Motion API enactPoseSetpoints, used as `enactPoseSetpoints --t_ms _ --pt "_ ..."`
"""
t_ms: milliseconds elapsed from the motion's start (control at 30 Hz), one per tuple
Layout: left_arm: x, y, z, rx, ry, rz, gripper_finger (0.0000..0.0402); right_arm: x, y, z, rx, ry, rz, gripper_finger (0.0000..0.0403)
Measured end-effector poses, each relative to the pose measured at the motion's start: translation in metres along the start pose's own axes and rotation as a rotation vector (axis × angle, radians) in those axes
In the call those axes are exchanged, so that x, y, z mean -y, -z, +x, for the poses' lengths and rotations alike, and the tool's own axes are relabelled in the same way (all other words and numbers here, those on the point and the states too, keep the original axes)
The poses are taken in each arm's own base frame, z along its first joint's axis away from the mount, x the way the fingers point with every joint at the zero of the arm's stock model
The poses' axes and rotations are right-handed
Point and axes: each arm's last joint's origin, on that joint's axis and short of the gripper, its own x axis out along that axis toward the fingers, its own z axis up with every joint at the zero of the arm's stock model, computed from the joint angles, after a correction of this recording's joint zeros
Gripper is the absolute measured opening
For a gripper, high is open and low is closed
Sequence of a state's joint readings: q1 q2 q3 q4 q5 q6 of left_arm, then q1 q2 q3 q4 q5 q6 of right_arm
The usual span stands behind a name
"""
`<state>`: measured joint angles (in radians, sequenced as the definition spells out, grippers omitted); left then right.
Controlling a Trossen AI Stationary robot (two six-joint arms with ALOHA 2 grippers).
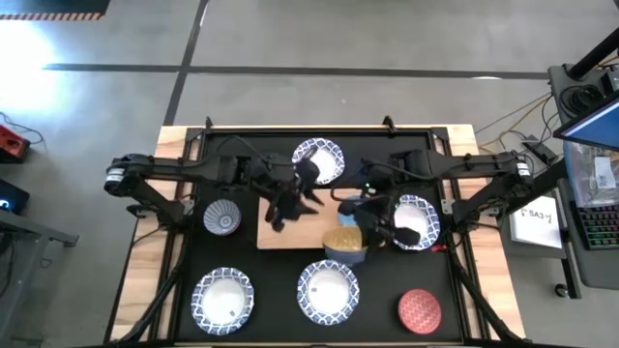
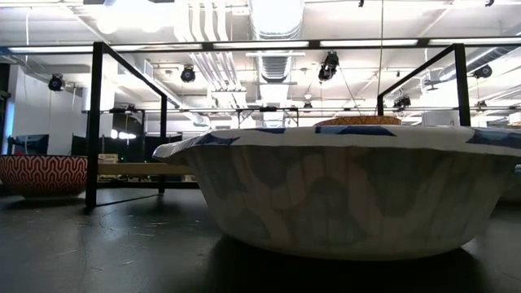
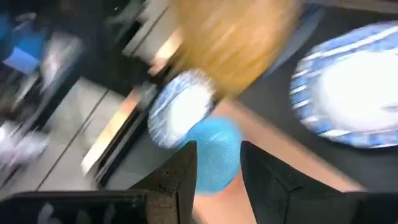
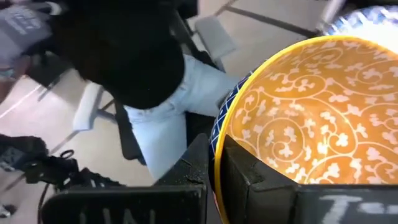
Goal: Place and stack bowls onto a shelf
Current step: Stack the small yellow and dark blue patterned bowl on top of the small light blue and yellow patterned bowl
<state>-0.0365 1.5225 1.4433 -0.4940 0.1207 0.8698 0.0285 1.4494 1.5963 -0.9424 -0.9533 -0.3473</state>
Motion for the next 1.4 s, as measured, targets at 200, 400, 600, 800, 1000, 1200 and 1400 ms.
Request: enactPoseSetpoints --t_ms 200,400,600,800,1000,1200,1400 --pt "-0.004 0.002 -0.002 -0.137 -0.166 -0.225 0.0105 0.001 0.000 -0.001 -0.007 0.036 -0.007 0.0009" --pt "0.000 0.007 -0.003 -0.197 -0.132 -0.200 0.0105 0.000 0.000 0.000 -0.010 0.032 0.002 0.0009" --pt "0.003 0.011 -0.003 -0.270 -0.130 -0.196 0.0105 0.004 0.009 -0.001 -0.131 0.217 0.043 0.0010" --pt "0.005 0.012 -0.004 -0.290 -0.127 -0.220 0.0101 0.012 0.023 0.000 -0.263 0.402 0.116 0.0011" --pt "0.007 0.014 -0.004 -0.304 -0.124 -0.295 0.0100 0.021 0.047 0.007 -0.394 0.513 0.200 0.0011" --pt "0.007 0.014 -0.004 -0.300 -0.135 -0.369 0.0100 0.031 0.068 0.016 -0.482 0.590 0.222 0.0011" --pt "0.007 0.014 -0.004 -0.302 -0.134 -0.375 0.0100 0.038 0.083 0.022 -0.517 0.636 0.246 0.0011"
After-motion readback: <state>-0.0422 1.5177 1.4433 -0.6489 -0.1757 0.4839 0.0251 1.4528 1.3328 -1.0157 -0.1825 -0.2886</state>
